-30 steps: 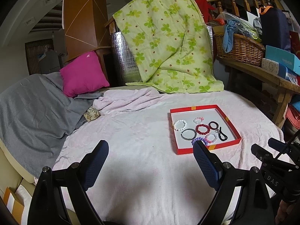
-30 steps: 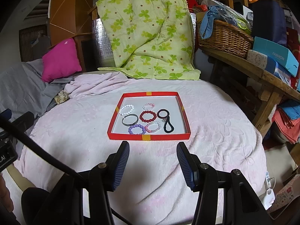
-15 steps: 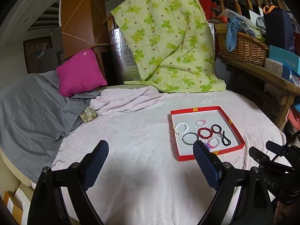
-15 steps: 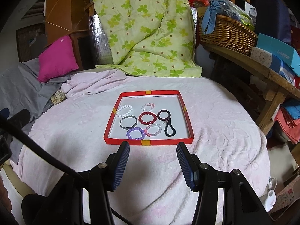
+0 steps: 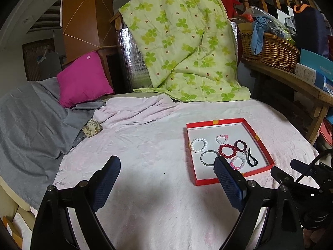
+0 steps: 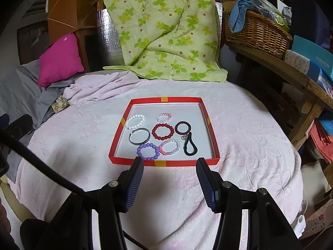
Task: Organize jewelry
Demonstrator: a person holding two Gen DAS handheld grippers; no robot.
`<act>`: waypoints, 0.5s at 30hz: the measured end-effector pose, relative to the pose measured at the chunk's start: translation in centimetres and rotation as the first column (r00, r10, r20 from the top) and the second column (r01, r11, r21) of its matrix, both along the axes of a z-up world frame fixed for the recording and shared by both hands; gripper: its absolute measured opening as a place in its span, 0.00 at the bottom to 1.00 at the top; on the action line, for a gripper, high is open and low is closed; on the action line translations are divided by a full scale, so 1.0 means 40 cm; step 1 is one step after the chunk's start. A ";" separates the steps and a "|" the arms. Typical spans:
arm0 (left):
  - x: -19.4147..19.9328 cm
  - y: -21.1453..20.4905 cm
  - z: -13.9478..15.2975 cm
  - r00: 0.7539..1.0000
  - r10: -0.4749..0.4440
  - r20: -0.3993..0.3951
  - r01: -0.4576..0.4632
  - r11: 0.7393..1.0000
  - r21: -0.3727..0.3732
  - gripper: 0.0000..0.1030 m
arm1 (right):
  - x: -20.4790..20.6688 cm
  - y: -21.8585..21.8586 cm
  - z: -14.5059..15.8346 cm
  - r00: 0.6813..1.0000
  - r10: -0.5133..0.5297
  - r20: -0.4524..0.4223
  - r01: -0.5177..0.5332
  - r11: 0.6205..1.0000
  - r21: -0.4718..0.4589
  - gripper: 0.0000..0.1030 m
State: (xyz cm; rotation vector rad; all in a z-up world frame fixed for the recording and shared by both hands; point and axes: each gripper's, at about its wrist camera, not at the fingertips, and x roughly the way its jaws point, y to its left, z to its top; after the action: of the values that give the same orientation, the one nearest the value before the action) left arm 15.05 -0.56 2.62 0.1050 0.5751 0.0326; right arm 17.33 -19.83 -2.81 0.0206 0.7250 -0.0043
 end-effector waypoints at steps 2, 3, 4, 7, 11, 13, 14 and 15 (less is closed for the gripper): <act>0.004 0.000 -0.002 1.000 -0.001 -0.002 0.001 1.000 0.000 0.89 | 0.005 0.001 -0.004 1.000 0.002 -0.004 -0.002 1.000 -0.001 0.55; 0.005 -0.002 -0.004 1.000 -0.001 -0.003 0.001 1.000 0.000 0.89 | 0.007 0.002 -0.006 1.000 0.003 -0.007 -0.003 1.000 -0.002 0.55; 0.005 -0.002 -0.003 1.000 0.001 -0.003 -0.001 1.000 0.000 0.89 | 0.009 0.002 -0.007 1.000 0.004 -0.008 -0.004 1.000 -0.002 0.55; 0.007 -0.003 -0.005 1.000 -0.004 -0.003 0.004 1.000 0.001 0.89 | 0.009 0.003 -0.010 1.000 0.003 -0.009 -0.003 1.000 -0.003 0.55; 0.010 -0.010 -0.011 1.000 -0.008 -0.004 0.008 1.000 0.002 0.89 | 0.012 -0.003 -0.013 1.000 0.000 -0.012 0.000 1.000 0.001 0.55; 0.010 -0.010 -0.011 1.000 -0.011 -0.003 0.011 1.000 -0.001 0.89 | 0.013 -0.005 -0.015 1.000 -0.001 -0.013 0.001 1.000 -0.001 0.55; 0.010 -0.012 -0.012 1.000 -0.014 -0.002 0.014 1.000 0.000 0.89 | 0.014 -0.007 -0.016 1.000 -0.002 -0.013 0.002 1.000 -0.001 0.55; 0.009 -0.014 -0.012 1.000 -0.014 -0.001 0.014 1.000 0.001 0.89 | 0.014 -0.009 -0.016 1.000 -0.003 -0.013 0.003 1.000 0.000 0.55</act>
State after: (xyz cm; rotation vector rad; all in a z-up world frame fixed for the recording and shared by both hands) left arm 15.43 -1.11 2.13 0.1104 0.5750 0.0196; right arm 17.87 -20.18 -3.46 0.0216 0.7382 -0.0077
